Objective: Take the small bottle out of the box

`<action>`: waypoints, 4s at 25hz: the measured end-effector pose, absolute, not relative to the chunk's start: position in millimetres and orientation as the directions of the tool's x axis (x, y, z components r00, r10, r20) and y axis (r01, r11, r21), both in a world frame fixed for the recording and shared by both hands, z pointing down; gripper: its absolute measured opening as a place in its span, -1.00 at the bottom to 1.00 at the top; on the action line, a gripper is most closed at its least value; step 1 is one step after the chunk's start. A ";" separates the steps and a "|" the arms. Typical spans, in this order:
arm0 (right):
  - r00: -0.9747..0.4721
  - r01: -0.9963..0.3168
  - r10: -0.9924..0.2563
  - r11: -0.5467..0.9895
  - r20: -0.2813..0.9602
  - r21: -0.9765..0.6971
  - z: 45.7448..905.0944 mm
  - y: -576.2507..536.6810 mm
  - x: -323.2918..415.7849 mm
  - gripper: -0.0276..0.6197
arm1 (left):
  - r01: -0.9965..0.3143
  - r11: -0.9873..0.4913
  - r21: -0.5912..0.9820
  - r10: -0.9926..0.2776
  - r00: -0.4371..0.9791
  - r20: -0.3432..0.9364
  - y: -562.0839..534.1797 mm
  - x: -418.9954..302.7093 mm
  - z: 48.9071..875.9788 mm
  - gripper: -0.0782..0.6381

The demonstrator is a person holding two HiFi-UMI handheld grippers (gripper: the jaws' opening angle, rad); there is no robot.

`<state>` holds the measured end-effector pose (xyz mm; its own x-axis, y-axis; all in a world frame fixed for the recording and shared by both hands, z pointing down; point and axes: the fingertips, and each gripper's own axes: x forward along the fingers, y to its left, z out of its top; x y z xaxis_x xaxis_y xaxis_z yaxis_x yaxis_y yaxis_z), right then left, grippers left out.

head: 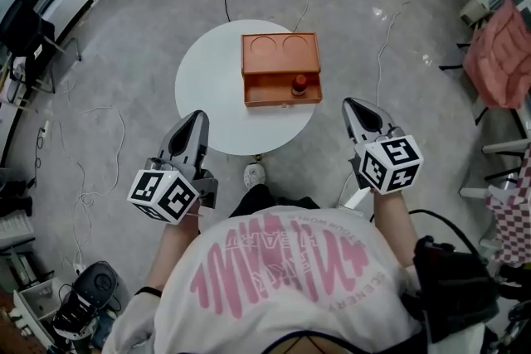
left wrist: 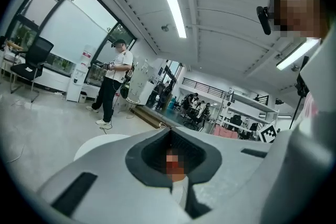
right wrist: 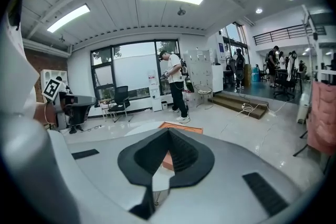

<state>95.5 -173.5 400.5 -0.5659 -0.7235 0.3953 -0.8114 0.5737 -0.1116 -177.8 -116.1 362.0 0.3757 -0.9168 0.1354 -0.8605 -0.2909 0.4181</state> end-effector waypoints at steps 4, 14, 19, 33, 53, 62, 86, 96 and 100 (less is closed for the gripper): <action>-0.544 -0.829 -0.738 0.546 0.400 -0.121 405.0 -197.6 71.5 -0.90 | -0.853 -0.317 0.414 -0.904 0.404 0.142 -150.0 -204.8 359.4 -0.76; -0.476 -0.875 -0.765 0.462 0.433 -0.147 427.2 -253.1 46.7 -0.90 | -0.836 -0.369 0.406 -0.866 0.468 0.175 -226.4 -234.1 371.9 -0.76; -0.442 -0.894 -0.776 0.420 0.449 -0.155 443.2 -270.0 38.2 -0.91 | -0.818 -0.402 0.412 -0.834 0.513 0.204 -251.9 -239.8 387.3 -0.76; -0.401 -0.916 -0.757 0.331 0.517 -0.225 490.5 -299.9 45.1 -0.91 | -0.777 -0.395 0.490 -0.770 0.571 0.284 -284.4 -236.7 444.9 -0.76; -0.518 -0.849 -0.604 0.450 0.605 -0.277 540.2 -295.2 67.7 -0.91 | -0.800 -0.245 0.547 -0.785 0.495 0.373 -244.9 -182.7 484.7 -0.76; -0.622 -0.772 -0.525 0.537 0.581 -0.340 545.5 -299.3 71.6 -0.91 | -0.839 -0.146 0.525 -0.833 0.390 0.392 -206.8 -158.7 479.2 -0.76; -0.649 -0.632 -0.405 0.758 0.644 -0.161 589.3 -291.8 18.5 -0.30 | -0.882 0.053 0.468 -0.902 0.159 0.402 -142.7 -203.5 459.5 -0.76; -0.616 -0.662 -0.436 0.738 0.656 -0.131 593.6 -296.4 18.3 -0.48 | -0.884 0.058 0.464 -0.897 0.157 0.413 -136.4 -206.7 460.0 -0.76; -0.609 -0.664 -0.438 0.738 0.661 -0.123 592.1 -293.3 18.4 -0.49 | -0.883 0.055 0.466 -0.897 0.161 0.412 -134.0 -209.2 458.9 -0.76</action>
